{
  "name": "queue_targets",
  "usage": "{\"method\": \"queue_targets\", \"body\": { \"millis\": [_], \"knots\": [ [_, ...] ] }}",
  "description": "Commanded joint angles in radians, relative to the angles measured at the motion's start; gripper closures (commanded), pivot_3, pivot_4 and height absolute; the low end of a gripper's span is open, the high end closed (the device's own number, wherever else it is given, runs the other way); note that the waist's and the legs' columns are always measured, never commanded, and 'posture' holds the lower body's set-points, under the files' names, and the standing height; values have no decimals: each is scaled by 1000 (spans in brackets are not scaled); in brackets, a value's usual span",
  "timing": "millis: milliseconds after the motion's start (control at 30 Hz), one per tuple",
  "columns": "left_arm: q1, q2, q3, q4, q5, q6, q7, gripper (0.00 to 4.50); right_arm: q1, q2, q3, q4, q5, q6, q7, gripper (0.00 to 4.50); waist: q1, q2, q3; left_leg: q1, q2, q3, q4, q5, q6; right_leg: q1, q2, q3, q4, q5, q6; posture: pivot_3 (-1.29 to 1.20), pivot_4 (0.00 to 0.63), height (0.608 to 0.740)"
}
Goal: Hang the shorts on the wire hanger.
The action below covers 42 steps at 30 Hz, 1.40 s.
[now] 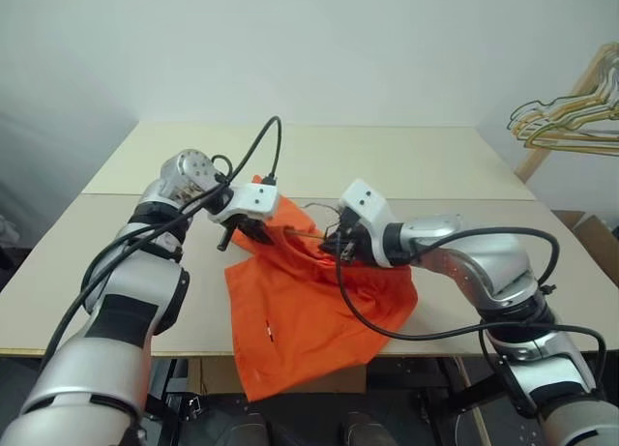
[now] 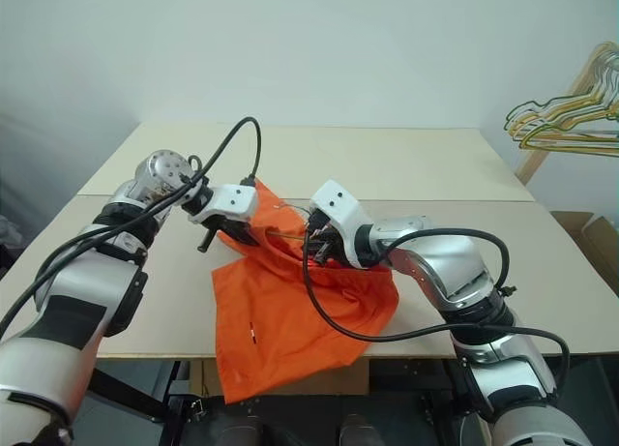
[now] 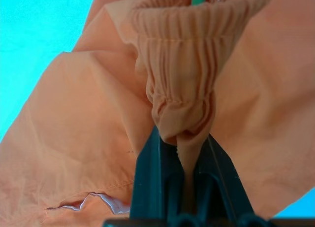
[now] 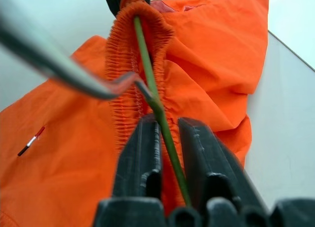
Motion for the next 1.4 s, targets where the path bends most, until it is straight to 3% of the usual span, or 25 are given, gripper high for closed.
{"method": "queue_targets", "body": {
  "millis": [33,100,200,600,900,933,1000,1367,1400],
  "knots": [
    [-34,8,36,-11,-27,-2,-18,4500,-9,-18,-55,-14,-18,-52,10,4471,-1,0,0,0,0,0,0,0,0,0,0,0,0,0,0,32,0,740],
    [-34,6,50,-14,-38,2,-28,4500,-2,-27,-52,-13,-27,-73,23,4471,-1,0,0,0,0,0,0,0,0,0,0,0,0,0,0,37,0,740],
    [-47,7,89,-11,-76,33,-64,3756,5,-44,-48,-10,-37,-102,46,4500,0,0,0,-1,0,0,0,0,0,0,0,-1,0,0,0,44,0,740],
    [-62,99,111,10,-44,79,4,20,47,-115,-69,-45,-57,-199,131,4500,1,0,0,-1,0,-2,1,0,0,0,0,-2,0,0,0,51,0,740],
    [8,69,43,25,60,-17,189,20,58,-137,-119,-66,-39,-189,158,4500,8,0,0,-2,0,-2,3,0,0,1,0,-4,0,0,0,38,0,740],
    [9,65,38,26,66,-28,194,203,59,-140,-123,-67,-39,-188,159,4500,8,0,0,-3,0,-2,4,0,0,0,-1,-4,0,0,0,32,0,740],
    [8,60,34,30,70,-35,201,591,61,-143,-131,-70,-39,-186,159,4500,7,0,0,-3,0,-2,4,0,0,0,0,-4,0,0,0,28,0,740],
    [-20,63,42,47,86,-20,278,4303,100,-158,-166,-97,-30,-181,163,4500,4,0,0,-3,0,-2,4,0,0,0,0,-4,0,0,0,26,0,740],
    [-24,64,45,49,84,-14,287,4473,103,-159,-168,-99,-30,-180,162,4500,4,0,0,-3,0,-2,4,0,0,0,0,-4,0,0,0,27,0,740]
  ]
}}
